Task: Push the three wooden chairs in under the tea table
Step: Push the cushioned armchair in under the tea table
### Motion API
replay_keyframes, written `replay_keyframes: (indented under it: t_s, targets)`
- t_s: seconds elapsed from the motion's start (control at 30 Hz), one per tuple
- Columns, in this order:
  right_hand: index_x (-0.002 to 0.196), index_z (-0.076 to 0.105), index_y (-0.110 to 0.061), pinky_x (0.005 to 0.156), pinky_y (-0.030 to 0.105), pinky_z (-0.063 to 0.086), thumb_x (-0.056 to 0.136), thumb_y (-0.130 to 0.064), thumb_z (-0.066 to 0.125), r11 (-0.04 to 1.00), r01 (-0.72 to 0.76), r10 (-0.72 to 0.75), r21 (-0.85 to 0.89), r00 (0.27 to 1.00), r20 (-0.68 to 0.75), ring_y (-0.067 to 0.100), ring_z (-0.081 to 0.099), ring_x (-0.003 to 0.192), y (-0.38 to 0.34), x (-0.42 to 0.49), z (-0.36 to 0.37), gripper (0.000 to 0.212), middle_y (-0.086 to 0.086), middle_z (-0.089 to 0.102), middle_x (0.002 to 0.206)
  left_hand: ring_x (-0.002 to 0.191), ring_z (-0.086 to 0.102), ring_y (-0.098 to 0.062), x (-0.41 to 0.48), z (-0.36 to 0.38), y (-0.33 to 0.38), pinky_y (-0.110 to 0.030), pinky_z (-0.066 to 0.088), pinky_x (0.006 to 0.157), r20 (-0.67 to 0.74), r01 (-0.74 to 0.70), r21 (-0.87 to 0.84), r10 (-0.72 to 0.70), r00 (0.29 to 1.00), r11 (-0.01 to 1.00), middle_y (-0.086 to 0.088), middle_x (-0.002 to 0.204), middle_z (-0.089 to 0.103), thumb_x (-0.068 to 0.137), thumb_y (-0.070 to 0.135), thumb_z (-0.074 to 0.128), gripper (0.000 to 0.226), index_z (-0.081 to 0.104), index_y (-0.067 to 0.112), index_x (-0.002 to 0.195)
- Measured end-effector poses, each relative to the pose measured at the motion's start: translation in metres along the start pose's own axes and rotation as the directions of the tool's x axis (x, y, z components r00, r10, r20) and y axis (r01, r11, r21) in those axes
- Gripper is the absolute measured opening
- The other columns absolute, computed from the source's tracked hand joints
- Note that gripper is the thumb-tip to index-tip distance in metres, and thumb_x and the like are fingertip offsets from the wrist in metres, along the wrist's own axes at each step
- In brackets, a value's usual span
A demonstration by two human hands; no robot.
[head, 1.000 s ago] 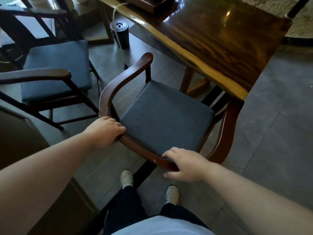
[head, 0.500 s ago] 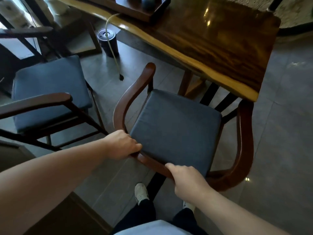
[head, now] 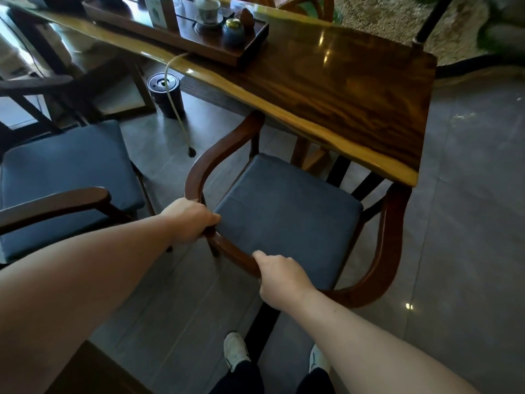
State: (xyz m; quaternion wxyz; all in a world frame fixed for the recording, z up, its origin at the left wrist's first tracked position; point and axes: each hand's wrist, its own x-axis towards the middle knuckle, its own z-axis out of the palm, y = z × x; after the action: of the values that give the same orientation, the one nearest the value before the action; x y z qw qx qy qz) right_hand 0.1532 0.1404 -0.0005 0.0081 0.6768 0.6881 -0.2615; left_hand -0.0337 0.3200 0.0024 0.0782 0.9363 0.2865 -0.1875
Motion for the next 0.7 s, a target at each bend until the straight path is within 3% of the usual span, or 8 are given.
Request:
replay_keyframes:
  t_s: [0.1,0.3,0.4,0.53,0.7]
  targets:
    - [0.114,0.048,-0.017,0.062,0.035,0.039,0.084,-0.011,0.061,1.0,0.006,-0.006,-0.013,1.0,0.003,0.037,0.065,0.086,-0.001,0.004,0.003,0.033,0.009,0.067,0.1,0.087,0.058,-0.011,0.001,0.002,-0.004,-0.018,0.027,0.055,-0.015,-0.043,0.051,0.044,0.999,0.998,0.011,0.089,0.061,0.086,0.032,0.062,0.015,0.056,0.036,0.099]
    - [0.121,0.045,-0.017,0.064,0.036,0.041,0.086,-0.015,0.058,0.997,0.0,0.004,-0.075,0.999,0.044,0.033,0.063,0.09,-0.001,0.008,-0.004,0.037,0.007,0.064,0.105,0.102,0.056,-0.014,-0.003,0.002,0.009,-0.031,0.051,0.076,-0.047,0.03,0.009,-0.029,0.998,1.0,0.005,0.106,0.063,0.088,0.026,0.061,0.021,0.058,0.029,0.109]
    - [0.118,0.043,-0.016,0.065,0.037,0.046,0.088,-0.017,0.056,0.994,-0.004,0.015,-0.106,0.994,0.105,0.03,0.062,0.088,-0.002,0.009,-0.007,0.032,0.007,0.063,0.103,0.103,0.054,-0.016,-0.01,0.004,0.019,-0.037,0.053,0.082,-0.062,0.046,-0.023,-0.047,0.997,0.999,0.004,0.108,0.062,0.086,0.028,0.063,0.028,0.055,0.027,0.112]
    - [0.126,0.04,-0.017,0.078,0.044,0.052,0.091,-0.038,0.055,0.994,0.015,0.002,-0.109,0.989,0.15,0.031,0.061,0.096,-0.004,0.005,-0.012,0.044,0.008,0.06,0.114,0.126,0.039,-0.023,-0.027,0.018,0.035,-0.04,0.039,0.104,-0.115,0.1,-0.05,-0.105,0.988,0.994,-0.002,0.133,0.05,0.08,0.035,0.067,0.055,0.046,0.024,0.13]
    - [0.145,0.023,-0.02,0.084,0.048,0.051,0.088,-0.06,0.054,0.979,0.118,-0.089,-0.169,0.982,0.168,0.033,0.058,0.11,0.003,0.004,-0.026,0.076,0.009,0.051,0.132,0.143,0.015,-0.027,-0.044,0.029,0.056,-0.042,0.022,0.115,-0.136,0.242,-0.104,-0.255,0.957,0.965,-0.008,0.156,0.025,0.081,0.049,0.063,0.086,0.017,0.022,0.149]
